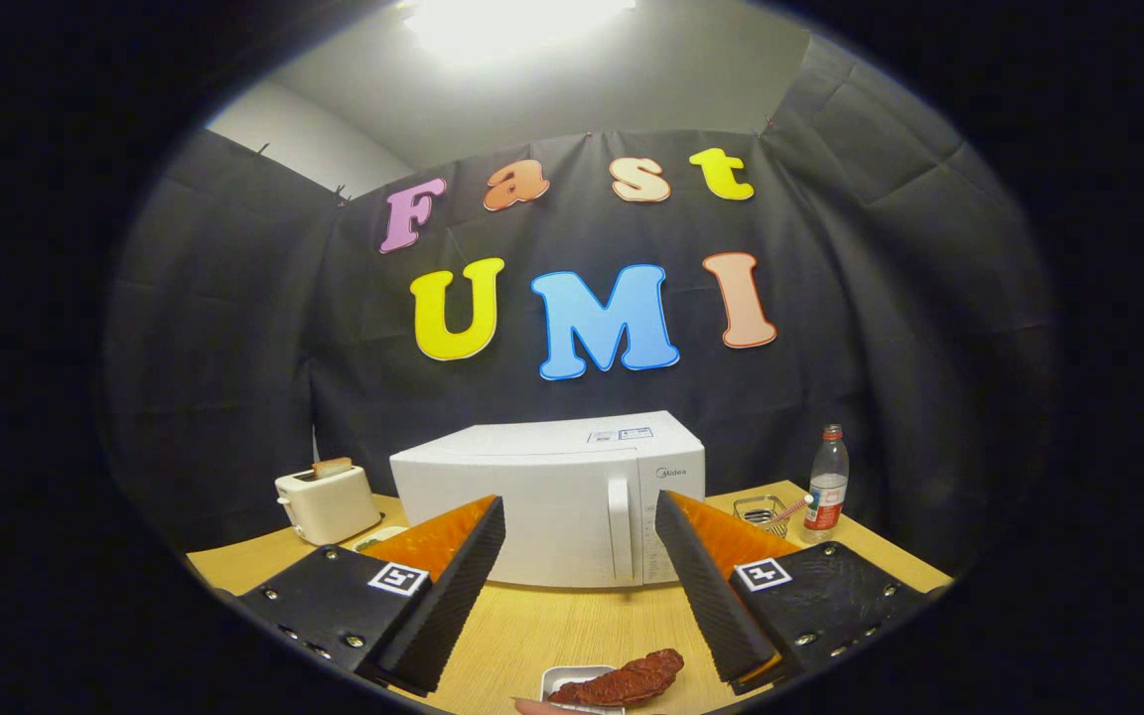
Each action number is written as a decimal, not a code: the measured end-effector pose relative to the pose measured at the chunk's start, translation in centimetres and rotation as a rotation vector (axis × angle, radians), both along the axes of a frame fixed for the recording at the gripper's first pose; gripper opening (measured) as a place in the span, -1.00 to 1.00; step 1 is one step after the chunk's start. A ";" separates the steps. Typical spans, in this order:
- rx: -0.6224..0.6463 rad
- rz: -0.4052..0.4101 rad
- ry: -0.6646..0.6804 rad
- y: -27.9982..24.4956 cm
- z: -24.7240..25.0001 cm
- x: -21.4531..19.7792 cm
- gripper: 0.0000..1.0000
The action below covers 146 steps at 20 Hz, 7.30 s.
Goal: Open the microwave, put the food inside, and close the microwave door.
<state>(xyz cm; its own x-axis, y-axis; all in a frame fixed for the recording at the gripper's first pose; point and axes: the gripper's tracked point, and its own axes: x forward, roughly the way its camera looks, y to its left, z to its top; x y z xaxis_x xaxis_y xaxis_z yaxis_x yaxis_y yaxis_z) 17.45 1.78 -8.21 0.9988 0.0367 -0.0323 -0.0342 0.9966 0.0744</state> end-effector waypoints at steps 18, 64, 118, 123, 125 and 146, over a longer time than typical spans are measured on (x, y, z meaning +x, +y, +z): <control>0.000 -0.078 0.185 -2.3 -10.0 15.9 0.80; -0.114 0.109 0.065 20.2 -10.5 -6.4 -0.75; 0.006 0.097 0.072 -2.9 -11.5 -8.8 0.55; 0.173 0.115 0.217 -5.4 -15.6 -6.4 0.55; 0.261 0.152 0.282 -5.2 -17.1 -5.3 0.55; 0.787 0.250 0.433 -2.1 -16.7 -2.4 -0.73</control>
